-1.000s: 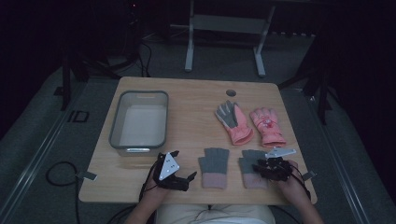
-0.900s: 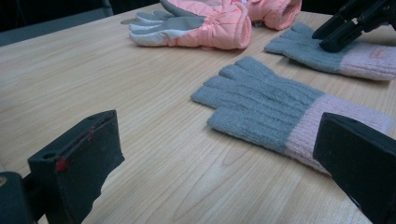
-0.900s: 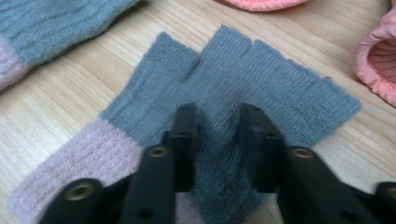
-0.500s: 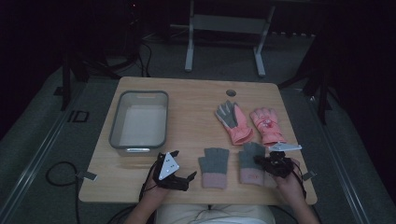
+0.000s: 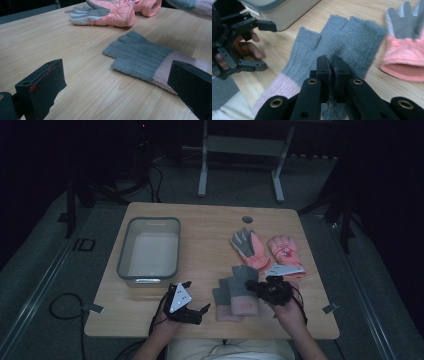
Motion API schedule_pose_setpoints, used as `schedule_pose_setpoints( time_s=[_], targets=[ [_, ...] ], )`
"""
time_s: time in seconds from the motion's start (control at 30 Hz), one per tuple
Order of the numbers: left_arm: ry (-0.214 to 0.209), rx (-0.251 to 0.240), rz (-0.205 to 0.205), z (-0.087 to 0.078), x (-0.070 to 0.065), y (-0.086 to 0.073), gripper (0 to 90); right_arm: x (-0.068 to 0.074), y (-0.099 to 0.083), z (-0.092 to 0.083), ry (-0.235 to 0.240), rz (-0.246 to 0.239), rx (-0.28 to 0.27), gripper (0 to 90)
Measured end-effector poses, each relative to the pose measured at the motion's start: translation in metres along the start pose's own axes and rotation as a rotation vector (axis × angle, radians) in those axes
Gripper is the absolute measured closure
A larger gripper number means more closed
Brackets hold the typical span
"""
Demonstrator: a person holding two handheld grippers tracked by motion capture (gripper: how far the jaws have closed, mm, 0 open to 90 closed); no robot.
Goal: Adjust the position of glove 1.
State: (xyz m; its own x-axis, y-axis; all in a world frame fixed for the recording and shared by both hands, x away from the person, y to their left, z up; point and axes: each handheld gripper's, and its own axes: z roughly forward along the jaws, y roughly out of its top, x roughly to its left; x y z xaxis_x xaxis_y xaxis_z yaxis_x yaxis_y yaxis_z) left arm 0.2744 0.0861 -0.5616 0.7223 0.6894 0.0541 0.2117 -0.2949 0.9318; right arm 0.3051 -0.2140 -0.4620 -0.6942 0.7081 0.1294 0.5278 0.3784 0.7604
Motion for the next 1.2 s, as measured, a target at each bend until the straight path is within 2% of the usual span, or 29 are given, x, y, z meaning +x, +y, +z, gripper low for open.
schedule_pose_setpoints(
  time_s=[0.07,0.17,0.2,0.37,0.57,0.83,1.0,1.2],
  targets=[
    [-0.001,-0.001,0.0,0.0,0.0,0.0,0.8,0.006,0.001,0.008,0.028,0.008,0.006,85.5],
    [-0.002,-0.004,0.001,0.0,0.0,0.0,0.8,0.011,0.0,0.018,0.046,0.012,0.016,85.5],
    [-0.002,-0.004,0.002,0.0,0.0,0.0,0.8,0.012,0.0,0.02,0.038,0.009,0.017,85.4],
    [-0.005,-0.002,0.002,0.0,0.0,0.0,0.8,0.01,-0.003,0.03,0.046,0.02,0.043,85.4],
    [-0.006,0.0,0.002,0.0,0.001,0.0,0.8,0.008,-0.011,0.043,0.06,0.059,0.066,85.4],
    [-0.009,0.0,0.004,0.0,0.0,0.0,0.8,0.004,-0.021,0.06,0.035,0.067,0.105,85.3],
    [-0.016,0.002,-0.007,0.0,0.002,0.0,0.8,0.0,-0.026,0.067,0.048,0.086,0.115,85.2],
    [-0.016,0.002,0.001,0.0,0.001,0.0,0.8,0.0,-0.033,0.074,0.013,0.079,0.125,83.8]
  ],
)
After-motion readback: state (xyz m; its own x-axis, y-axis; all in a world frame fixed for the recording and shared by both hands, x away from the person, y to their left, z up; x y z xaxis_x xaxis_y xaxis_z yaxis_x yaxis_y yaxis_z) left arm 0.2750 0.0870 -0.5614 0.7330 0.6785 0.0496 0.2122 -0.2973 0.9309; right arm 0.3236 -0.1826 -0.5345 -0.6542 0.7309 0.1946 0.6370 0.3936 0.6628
